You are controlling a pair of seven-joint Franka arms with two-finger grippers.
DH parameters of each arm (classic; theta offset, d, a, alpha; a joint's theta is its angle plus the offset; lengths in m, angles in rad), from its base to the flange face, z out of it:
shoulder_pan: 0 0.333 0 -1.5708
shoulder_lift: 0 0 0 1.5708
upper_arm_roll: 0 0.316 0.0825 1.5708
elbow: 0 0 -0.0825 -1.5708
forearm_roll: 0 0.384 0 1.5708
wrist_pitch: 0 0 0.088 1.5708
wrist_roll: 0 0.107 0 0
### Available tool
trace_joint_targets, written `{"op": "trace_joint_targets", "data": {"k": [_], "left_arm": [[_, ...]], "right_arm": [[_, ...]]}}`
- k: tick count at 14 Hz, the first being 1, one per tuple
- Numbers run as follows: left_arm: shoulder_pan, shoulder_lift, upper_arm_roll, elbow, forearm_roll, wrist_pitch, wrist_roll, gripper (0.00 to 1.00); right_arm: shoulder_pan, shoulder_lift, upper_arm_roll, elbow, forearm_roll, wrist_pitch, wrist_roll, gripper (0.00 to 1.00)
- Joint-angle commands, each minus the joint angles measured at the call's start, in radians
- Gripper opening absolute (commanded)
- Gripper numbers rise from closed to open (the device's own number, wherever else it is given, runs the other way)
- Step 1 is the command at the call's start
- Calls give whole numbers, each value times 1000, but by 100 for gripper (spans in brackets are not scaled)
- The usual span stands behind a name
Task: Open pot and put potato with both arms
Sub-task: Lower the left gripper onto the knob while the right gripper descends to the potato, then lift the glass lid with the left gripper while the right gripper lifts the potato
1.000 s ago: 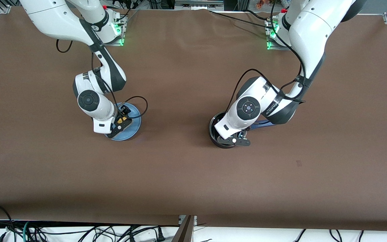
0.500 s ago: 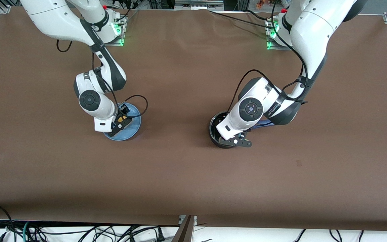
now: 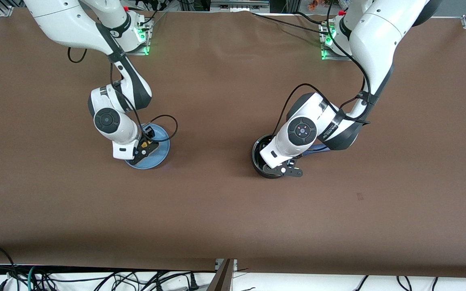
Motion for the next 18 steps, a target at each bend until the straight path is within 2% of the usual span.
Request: {"op": "trace_joint_targets", "data": {"k": [1, 3, 4, 7, 8, 14, 18], "left_arm": [[-11, -1, 7, 21, -13, -35, 22, 40], [-15, -1, 7, 15, -14, -35, 16, 23], [-15, -1, 7, 15, -16, -35, 7, 22], [-14, -4, 5, 15, -16, -35, 5, 3], [-11, -12, 4, 15, -16, -40, 7, 0], [46, -142, 2, 17, -51, -182, 23, 0], [152, -237, 2, 17, -60, -259, 184, 0]], "right_arm": [[-9, -29, 13, 26, 4, -1, 36, 29], [-9, -43, 28, 55, 7, -31, 39, 26], [-7, -43, 34, 81, 9, -63, 40, 25], [-7, -45, 71, 176, 87, -153, 92, 25], [-9, -45, 90, 205, 95, -173, 124, 25], [-9, -43, 179, 269, 101, -185, 336, 25], [4, -4, 257, 358, 167, -179, 567, 25]]}}
